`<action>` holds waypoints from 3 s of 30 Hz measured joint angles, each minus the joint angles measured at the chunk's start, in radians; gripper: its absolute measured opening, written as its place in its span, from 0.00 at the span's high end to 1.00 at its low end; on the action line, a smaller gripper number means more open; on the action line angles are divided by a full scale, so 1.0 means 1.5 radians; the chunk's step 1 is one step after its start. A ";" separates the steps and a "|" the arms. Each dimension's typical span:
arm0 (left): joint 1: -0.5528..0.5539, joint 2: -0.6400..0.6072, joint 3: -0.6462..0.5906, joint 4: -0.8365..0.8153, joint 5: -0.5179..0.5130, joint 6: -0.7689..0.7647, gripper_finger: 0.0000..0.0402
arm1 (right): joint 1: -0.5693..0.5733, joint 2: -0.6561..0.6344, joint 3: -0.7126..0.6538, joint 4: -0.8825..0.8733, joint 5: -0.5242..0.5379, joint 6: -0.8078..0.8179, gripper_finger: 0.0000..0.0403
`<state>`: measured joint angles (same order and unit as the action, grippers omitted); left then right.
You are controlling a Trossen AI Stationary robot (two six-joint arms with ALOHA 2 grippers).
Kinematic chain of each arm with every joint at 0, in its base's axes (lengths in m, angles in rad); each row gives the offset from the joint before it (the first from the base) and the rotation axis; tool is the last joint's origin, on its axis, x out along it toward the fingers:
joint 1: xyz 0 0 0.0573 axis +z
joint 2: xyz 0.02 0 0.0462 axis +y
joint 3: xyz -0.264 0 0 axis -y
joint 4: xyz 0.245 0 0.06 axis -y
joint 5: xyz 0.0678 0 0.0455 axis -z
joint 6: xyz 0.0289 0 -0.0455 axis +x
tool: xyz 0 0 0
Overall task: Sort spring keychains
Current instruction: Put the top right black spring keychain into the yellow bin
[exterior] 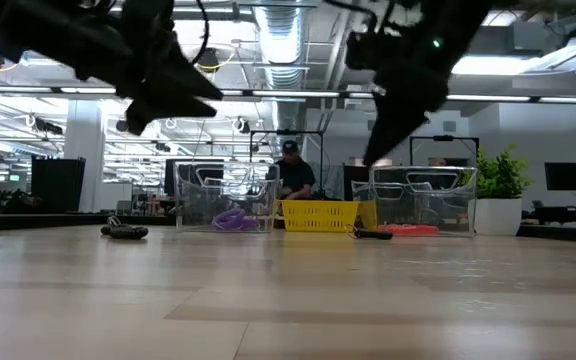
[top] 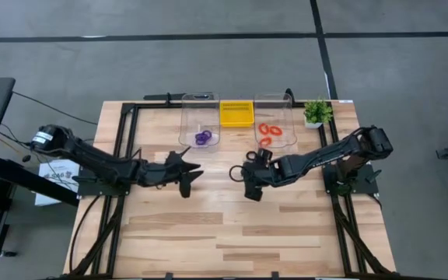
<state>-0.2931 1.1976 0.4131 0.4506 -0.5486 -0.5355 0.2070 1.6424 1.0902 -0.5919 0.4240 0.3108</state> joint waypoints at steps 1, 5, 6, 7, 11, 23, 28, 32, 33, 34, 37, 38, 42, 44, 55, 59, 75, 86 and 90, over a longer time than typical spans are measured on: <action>-0.007 0.000 -0.007 0.000 -0.004 -0.015 0.65 | -0.001 0.000 -0.008 0.002 -0.002 -0.012 0.35; -0.034 0.000 -0.027 0.001 -0.016 -0.057 0.65 | -0.012 0.000 -0.034 0.018 0.006 -0.035 0.35; -0.040 0.000 -0.030 0.001 -0.022 -0.064 0.65 | -0.017 0.000 -0.039 0.025 0.012 -0.036 0.35; -0.047 0.000 -0.032 0.002 -0.032 -0.069 0.65 | -0.021 0.000 -0.044 0.033 0.018 -0.038 0.35; -0.064 0.000 -0.039 0.005 -0.062 -0.073 0.65 | -0.038 0.000 -0.062 0.057 0.037 -0.013 0.35; -0.076 0.000 -0.057 0.009 -0.069 -0.101 0.65 | -0.048 0.000 -0.070 0.092 0.100 -0.092 0.63; -0.076 0.000 -0.057 0.009 -0.069 -0.101 0.65 | -0.051 0.000 -0.070 0.092 0.069 -0.190 0.95; -0.076 0.000 -0.057 0.009 -0.069 -0.100 0.65 | -0.057 0.000 -0.070 0.092 0.061 -0.241 0.96; -0.076 0.000 -0.057 0.009 -0.069 -0.100 0.65 | -0.059 0.000 -0.070 0.091 0.060 -0.247 0.96; -0.077 0.000 -0.057 0.009 -0.069 -0.098 0.65 | -0.062 0.000 -0.070 0.091 0.059 -0.248 0.97; -0.076 0.000 -0.057 0.009 -0.069 -0.089 0.65 | -0.074 0.000 -0.070 0.091 0.041 -0.248 0.99; -0.076 0.000 -0.057 0.009 -0.069 -0.089 0.65 | -0.078 0.002 -0.070 0.092 0.038 -0.248 0.99; -0.076 0.000 -0.057 0.009 -0.076 -0.084 0.65 | -0.089 0.040 -0.062 0.079 0.031 -0.260 1.00; -0.076 0.000 -0.057 0.009 -0.079 -0.084 0.65 | -0.089 0.075 -0.045 0.082 0.031 -0.265 1.00; -0.077 0.001 -0.060 0.014 -0.079 -0.098 0.65 | -0.086 0.199 0.047 -0.005 0.088 -0.224 1.00; -0.077 0.001 -0.060 0.014 -0.078 -0.097 0.65 | -0.087 0.200 0.054 -0.011 0.089 -0.225 1.00; -0.077 0.001 -0.061 0.014 -0.078 -0.095 0.65 | -0.134 0.200 0.057 -0.044 0.088 -0.227 1.00; -0.077 0.001 -0.061 0.014 -0.078 -0.095 0.65 | -0.138 0.224 0.058 -0.046 0.078 -0.248 1.00; -0.077 0.001 -0.061 0.014 -0.078 -0.095 0.65 | -0.130 0.246 0.059 -0.059 0.074 -0.259 1.00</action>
<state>-0.4080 1.1988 0.3222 0.4709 -0.6655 -0.6785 0.0114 2.0109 1.1785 -0.6798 0.5348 -0.0770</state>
